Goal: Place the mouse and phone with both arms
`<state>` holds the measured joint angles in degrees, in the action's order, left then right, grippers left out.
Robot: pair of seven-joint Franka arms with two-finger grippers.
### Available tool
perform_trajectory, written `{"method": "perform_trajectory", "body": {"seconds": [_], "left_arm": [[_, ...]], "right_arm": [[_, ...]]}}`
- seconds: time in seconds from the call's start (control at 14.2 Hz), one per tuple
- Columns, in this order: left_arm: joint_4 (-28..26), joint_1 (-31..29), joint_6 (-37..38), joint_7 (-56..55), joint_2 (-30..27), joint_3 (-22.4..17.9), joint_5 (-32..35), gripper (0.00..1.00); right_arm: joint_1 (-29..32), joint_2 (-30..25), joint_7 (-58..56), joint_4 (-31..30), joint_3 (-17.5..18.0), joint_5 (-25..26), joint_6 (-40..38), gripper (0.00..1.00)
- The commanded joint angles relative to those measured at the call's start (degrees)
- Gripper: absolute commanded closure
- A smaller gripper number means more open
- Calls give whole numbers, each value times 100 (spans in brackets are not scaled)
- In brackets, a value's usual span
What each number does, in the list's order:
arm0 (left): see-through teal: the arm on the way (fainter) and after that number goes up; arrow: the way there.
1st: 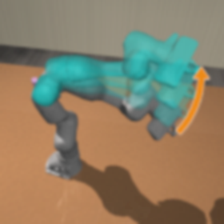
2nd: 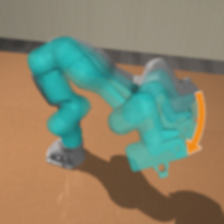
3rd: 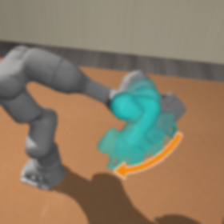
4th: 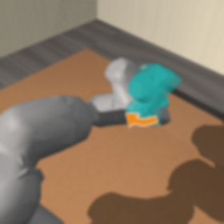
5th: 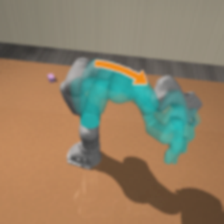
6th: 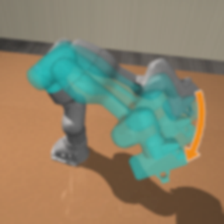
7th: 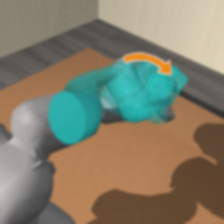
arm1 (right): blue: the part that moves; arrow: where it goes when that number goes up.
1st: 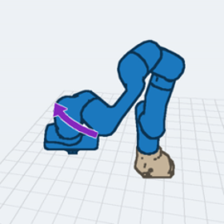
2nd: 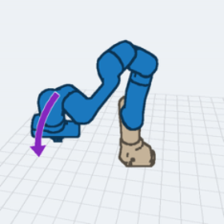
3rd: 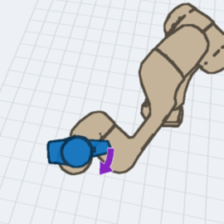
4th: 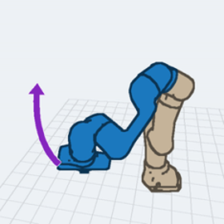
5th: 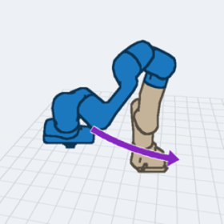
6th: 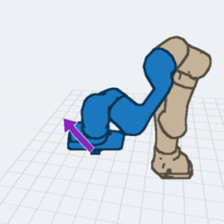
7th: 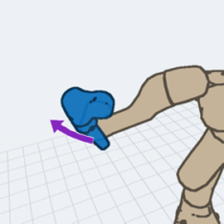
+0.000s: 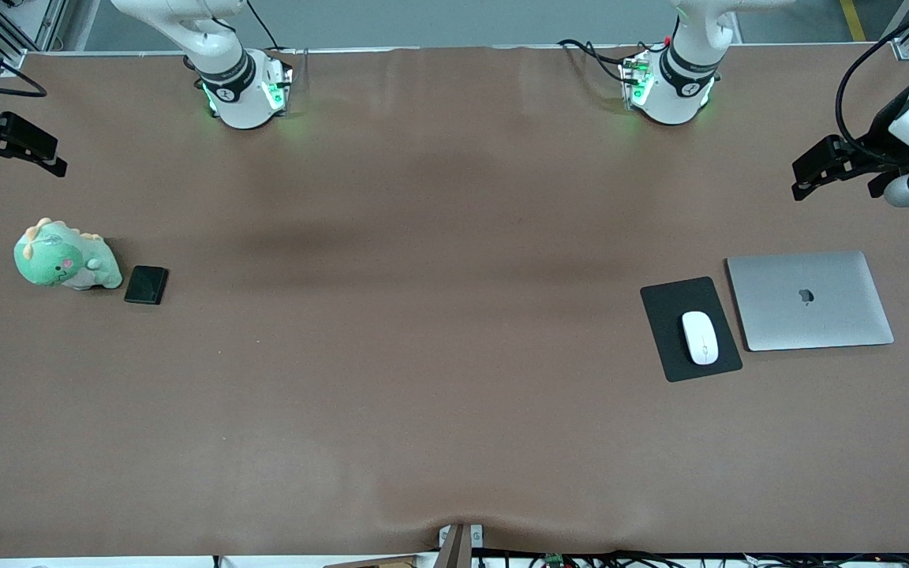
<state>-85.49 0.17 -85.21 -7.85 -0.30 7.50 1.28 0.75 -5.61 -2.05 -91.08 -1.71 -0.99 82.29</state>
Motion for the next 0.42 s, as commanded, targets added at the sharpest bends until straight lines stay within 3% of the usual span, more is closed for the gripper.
{"method": "perform_trajectory", "body": {"seconds": [0.0, 0.35], "left_arm": [[67, -34, 4, -24, 22, 33, -5, 0], [76, -34, 4, -24, 22, 33, -5, 0]], "right_arm": [[12, -54, 73, 11, 30, 64, -55, 0], [-5, -54, 20, 20, 30, 82, -64, 0]]}}
